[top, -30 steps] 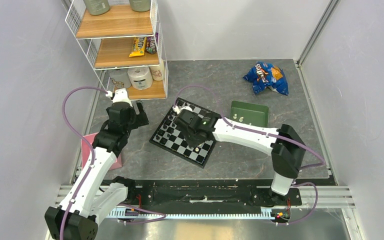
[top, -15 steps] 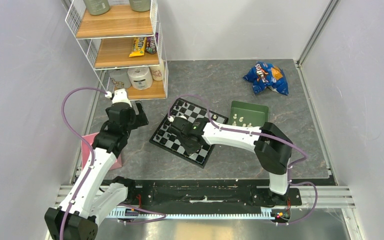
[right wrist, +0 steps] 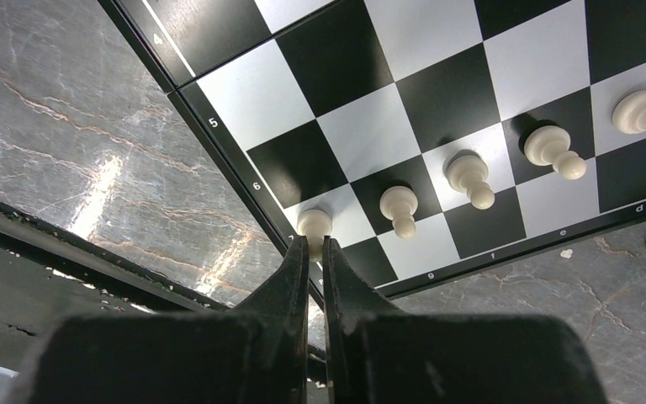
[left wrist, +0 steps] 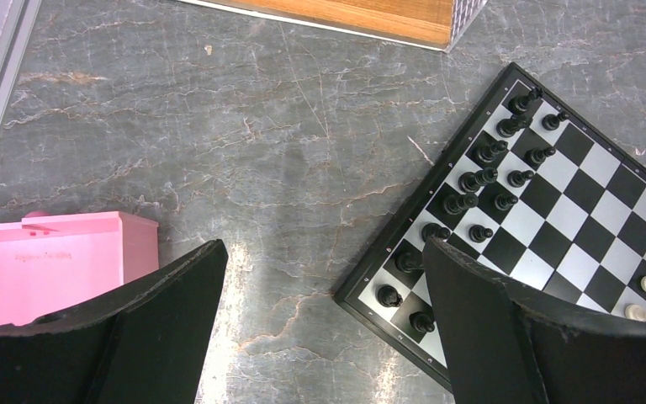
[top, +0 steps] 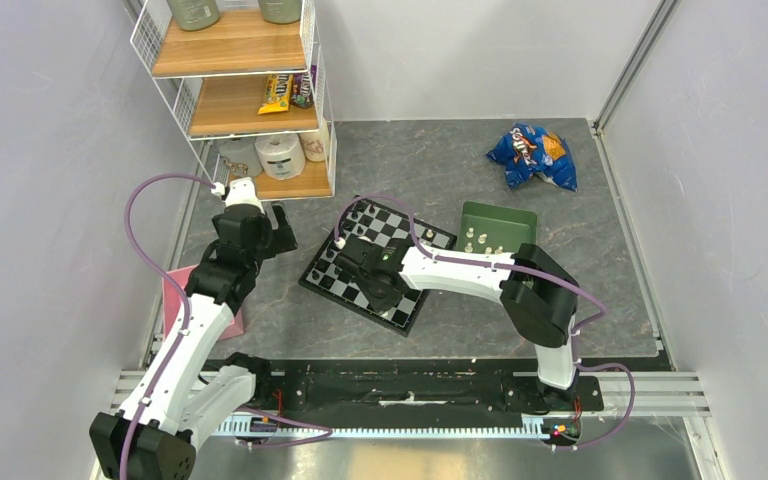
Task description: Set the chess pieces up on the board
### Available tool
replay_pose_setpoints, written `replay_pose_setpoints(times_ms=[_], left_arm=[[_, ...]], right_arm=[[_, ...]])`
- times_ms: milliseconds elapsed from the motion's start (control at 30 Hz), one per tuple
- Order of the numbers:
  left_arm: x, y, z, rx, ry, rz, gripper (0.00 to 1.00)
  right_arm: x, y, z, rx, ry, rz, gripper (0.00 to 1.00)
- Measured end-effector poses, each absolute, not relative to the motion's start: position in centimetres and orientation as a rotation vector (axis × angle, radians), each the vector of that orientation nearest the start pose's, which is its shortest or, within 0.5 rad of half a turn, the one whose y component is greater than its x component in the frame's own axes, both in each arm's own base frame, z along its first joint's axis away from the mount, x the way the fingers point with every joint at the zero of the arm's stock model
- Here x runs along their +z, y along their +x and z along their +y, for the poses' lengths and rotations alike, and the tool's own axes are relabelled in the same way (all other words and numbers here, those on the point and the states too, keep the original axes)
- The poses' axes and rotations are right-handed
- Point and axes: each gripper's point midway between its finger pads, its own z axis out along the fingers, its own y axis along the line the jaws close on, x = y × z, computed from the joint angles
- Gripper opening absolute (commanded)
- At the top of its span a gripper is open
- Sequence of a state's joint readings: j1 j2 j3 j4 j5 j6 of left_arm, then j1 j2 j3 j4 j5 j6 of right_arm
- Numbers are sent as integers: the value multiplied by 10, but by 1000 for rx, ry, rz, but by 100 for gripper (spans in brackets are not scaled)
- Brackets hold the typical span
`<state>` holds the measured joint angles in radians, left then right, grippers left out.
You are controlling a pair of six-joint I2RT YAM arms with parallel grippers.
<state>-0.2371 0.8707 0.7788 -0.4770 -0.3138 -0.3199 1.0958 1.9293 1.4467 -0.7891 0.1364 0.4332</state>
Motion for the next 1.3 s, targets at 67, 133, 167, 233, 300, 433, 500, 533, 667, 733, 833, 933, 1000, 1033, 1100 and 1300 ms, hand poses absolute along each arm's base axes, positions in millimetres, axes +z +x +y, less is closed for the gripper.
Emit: replay_pose_setpoints(times_ms=[67,133,167,233,300,433,500,533,667,733,833,933,1000,1033,1100,1300], left_arm=[[187,286,-26,3,-268,2093,94],[186,287,-26,4,-268,2095,94],[186,287,-26,5,-268,2097,94],[185,287,-26,6,-268,2099,94],[185,287,-26,6,-268,2100,94],[184,287,-27,8,-267,2105,94],[183,288,-27,9,-266,2108,94],[182,288,-27,9,-266,2110,94],[182,288,-27,9,-266,2111,94],[182,288,-27,9,-266,2111,94],[182,288,-27,9,-266,2111,94],[182,288,-27,9,-266,2111,94],[182,288,-27,9,-266,2111,94],[182,288,-27,10,-266,2111,94],[182,288,-27,9,-266,2111,94],[182,288,-27,10,-266,2111,94]], right_arm=[[50,187,348,154,-893,2684,0],[50,186,348,152,-893,2686,0],[50,187,348,152,-893,2685,0],[50,187,348,150,-893,2687,0],[50,187,348,146,-892,2685,0],[50,189,347,131,-887,2683,0],[50,189,346,123,-884,2681,0],[50,189,345,121,-882,2681,0],[50,190,345,120,-883,2680,0],[50,189,345,121,-883,2681,0],[50,189,345,121,-883,2681,5],[50,189,345,121,-883,2681,16],[50,189,345,121,-884,2681,24],[50,189,345,122,-883,2681,27],[50,189,346,123,-883,2682,35],[50,189,345,122,-888,2684,45]])
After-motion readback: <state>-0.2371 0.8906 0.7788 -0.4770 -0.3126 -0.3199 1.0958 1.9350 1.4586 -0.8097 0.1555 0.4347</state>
